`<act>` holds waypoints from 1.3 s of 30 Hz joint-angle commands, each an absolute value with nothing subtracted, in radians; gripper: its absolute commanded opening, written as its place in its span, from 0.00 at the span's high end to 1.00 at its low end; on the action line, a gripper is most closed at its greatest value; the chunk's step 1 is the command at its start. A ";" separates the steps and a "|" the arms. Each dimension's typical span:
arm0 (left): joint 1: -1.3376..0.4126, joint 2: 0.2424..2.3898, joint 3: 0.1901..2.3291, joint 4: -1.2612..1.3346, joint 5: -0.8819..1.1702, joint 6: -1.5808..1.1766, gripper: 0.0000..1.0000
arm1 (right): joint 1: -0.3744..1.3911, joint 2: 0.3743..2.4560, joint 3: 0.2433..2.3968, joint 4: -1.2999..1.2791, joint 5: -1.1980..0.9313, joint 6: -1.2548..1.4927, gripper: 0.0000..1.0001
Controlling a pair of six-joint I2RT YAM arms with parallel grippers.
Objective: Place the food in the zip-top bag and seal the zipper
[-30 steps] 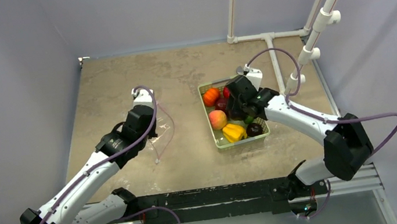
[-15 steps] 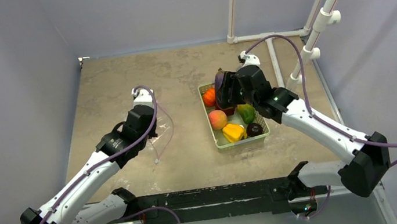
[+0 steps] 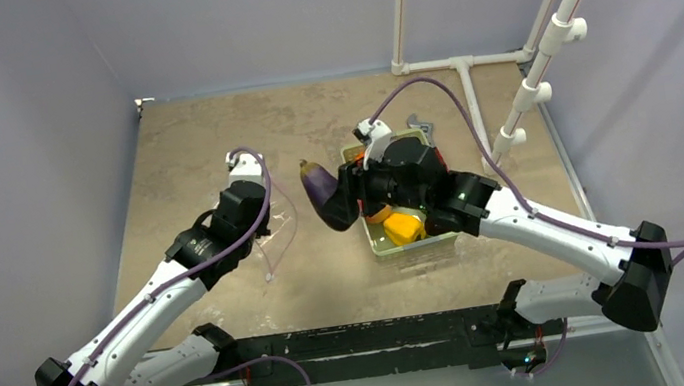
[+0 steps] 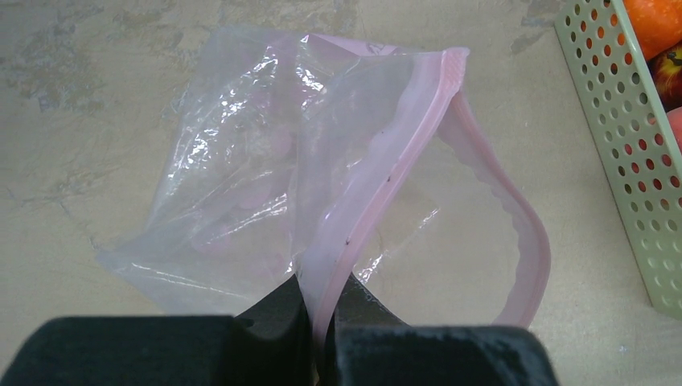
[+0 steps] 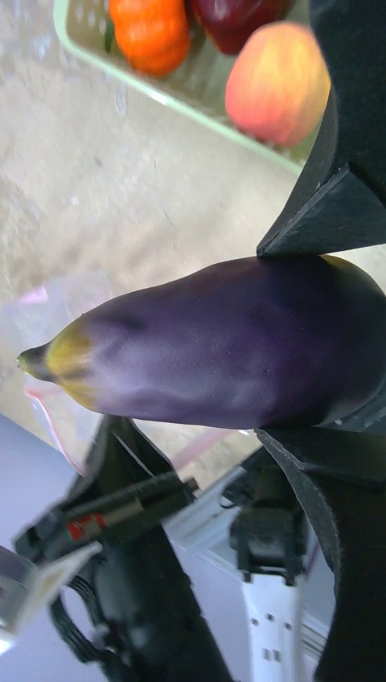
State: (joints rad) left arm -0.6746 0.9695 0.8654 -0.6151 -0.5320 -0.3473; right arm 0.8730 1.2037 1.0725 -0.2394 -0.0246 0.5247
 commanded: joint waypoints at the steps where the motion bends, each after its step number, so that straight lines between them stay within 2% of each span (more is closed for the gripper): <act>1: -0.670 0.965 0.861 -0.585 -0.552 -0.344 1.00 | 0.915 1.206 1.092 -0.173 -0.120 0.478 0.87; 15: -0.671 0.959 0.862 -0.585 -0.552 -0.340 1.00 | 1.007 1.316 1.132 -0.135 -0.180 0.479 0.86; 39: -0.671 0.931 0.868 -0.594 -0.583 -0.338 1.00 | 1.011 1.679 1.417 -0.264 -0.053 0.698 0.87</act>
